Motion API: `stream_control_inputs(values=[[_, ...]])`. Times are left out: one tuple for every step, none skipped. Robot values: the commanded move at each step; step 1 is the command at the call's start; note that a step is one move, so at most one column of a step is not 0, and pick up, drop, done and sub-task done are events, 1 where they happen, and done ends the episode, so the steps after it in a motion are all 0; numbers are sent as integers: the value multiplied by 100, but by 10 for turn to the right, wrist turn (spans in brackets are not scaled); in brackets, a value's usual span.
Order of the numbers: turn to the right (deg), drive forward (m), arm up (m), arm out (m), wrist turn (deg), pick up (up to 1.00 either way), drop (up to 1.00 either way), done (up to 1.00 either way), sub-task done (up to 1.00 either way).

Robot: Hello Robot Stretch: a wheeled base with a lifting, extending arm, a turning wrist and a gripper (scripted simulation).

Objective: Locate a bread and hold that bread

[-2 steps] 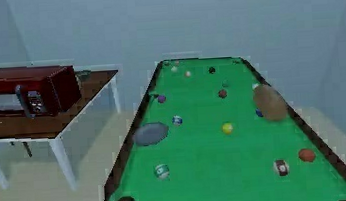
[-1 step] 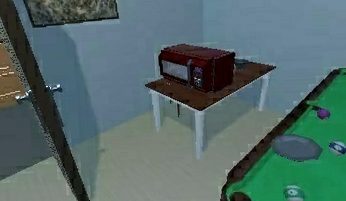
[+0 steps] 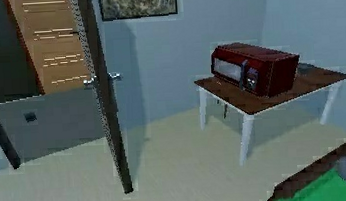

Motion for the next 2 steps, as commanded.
stream_control_inputs(values=[[450,0,0,0,0,0,0,0,0],[450,0,0,0,0,0,0,0,0]])
